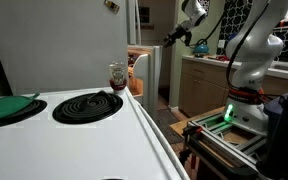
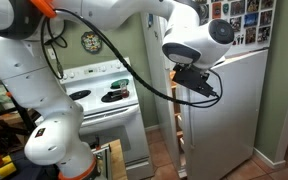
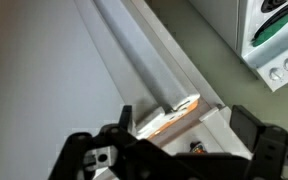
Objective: Close the top fridge door, then the bottom fridge door
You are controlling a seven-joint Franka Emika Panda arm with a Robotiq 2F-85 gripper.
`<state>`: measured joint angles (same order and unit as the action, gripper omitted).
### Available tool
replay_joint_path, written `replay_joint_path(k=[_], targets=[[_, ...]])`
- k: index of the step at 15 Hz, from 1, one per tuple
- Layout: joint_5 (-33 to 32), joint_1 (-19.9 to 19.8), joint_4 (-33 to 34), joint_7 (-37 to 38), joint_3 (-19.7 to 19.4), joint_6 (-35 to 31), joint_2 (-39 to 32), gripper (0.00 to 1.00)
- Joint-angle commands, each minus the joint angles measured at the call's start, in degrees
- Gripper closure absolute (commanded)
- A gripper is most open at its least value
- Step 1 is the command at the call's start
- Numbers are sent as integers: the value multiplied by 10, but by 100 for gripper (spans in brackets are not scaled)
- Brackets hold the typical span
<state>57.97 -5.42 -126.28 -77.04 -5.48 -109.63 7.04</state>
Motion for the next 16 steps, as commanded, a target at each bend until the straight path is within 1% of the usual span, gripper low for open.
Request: replay_joint_path(k=[1, 16], targets=[[19, 6, -5, -4, 1, -10, -13, 0], [67, 11, -4, 16, 6, 14, -32, 0]])
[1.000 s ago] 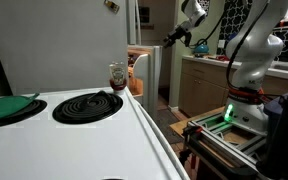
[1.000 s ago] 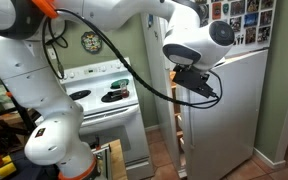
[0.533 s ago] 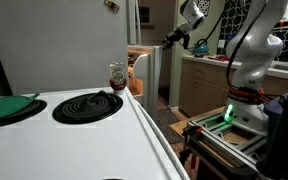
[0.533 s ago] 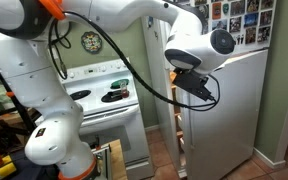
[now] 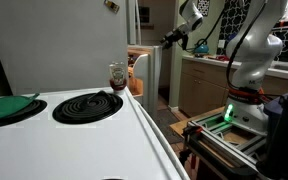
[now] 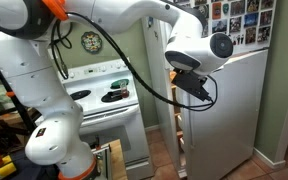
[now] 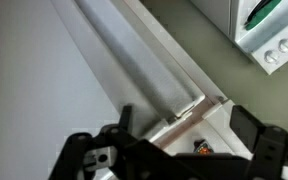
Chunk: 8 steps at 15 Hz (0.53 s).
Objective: Close the top fridge door, then the bottom fridge door
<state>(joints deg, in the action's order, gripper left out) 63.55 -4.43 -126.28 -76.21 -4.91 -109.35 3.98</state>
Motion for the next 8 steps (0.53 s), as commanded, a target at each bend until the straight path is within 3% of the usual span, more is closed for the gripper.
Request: replay_joint_path(k=[1, 4, 8], targets=[[12, 2, -4, 9, 1, 14, -1, 0], [17, 2, -5, 15, 1, 33, -1, 0], [74, 5, -10, 17, 1, 114, -5, 0]])
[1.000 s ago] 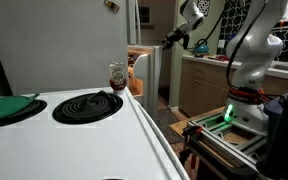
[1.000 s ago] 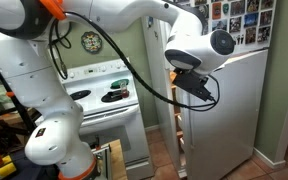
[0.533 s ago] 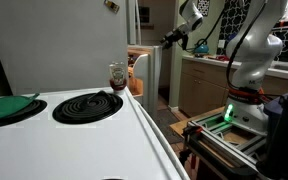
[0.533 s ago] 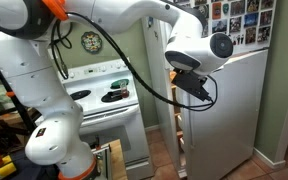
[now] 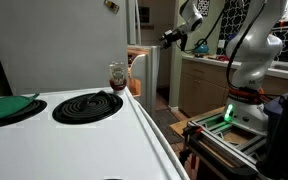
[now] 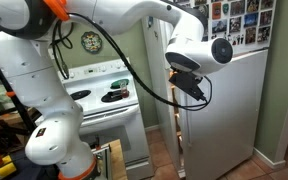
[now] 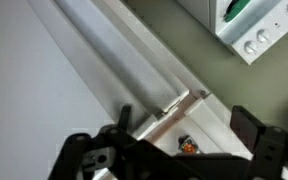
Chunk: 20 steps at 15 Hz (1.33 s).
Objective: Close the top fridge door, then the bottom fridge door
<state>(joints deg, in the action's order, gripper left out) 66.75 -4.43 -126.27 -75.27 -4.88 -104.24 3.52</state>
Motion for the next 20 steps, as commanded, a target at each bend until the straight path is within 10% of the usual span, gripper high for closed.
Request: replay_joint_path(k=[1, 20], targets=[[50, 3, -11, 10, 0, 84, -4, 0], [52, -13, -13, 16, -10, 118, 9, 0]])
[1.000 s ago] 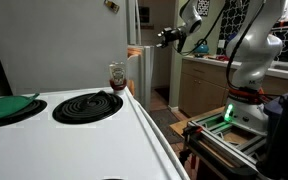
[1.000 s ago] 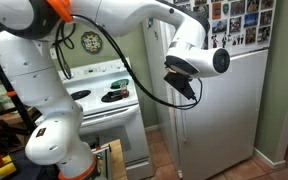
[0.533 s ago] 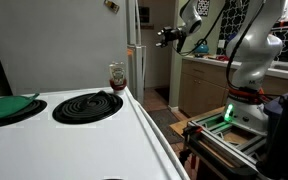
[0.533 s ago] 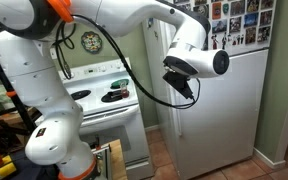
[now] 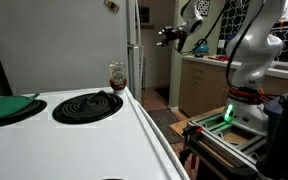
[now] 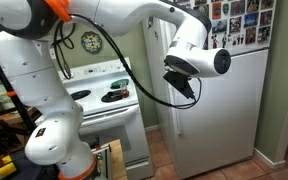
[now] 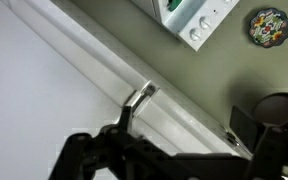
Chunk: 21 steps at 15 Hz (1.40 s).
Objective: Close the top fridge door, then the bottom fridge door
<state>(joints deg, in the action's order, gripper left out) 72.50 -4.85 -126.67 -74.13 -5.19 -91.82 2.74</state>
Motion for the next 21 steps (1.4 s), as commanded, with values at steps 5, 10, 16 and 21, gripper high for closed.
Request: replay_joint_path(k=[5, 10, 16, 21], targets=[[-13, -12, 1, 0, -9, -17, 9, 0], [-23, -12, 1, 0, -9, -33, 12, 0], [-42, 12, 38, -143, 14, 55, -77, 0], [-67, 31, 71, -279, 36, 19, -133, 0]])
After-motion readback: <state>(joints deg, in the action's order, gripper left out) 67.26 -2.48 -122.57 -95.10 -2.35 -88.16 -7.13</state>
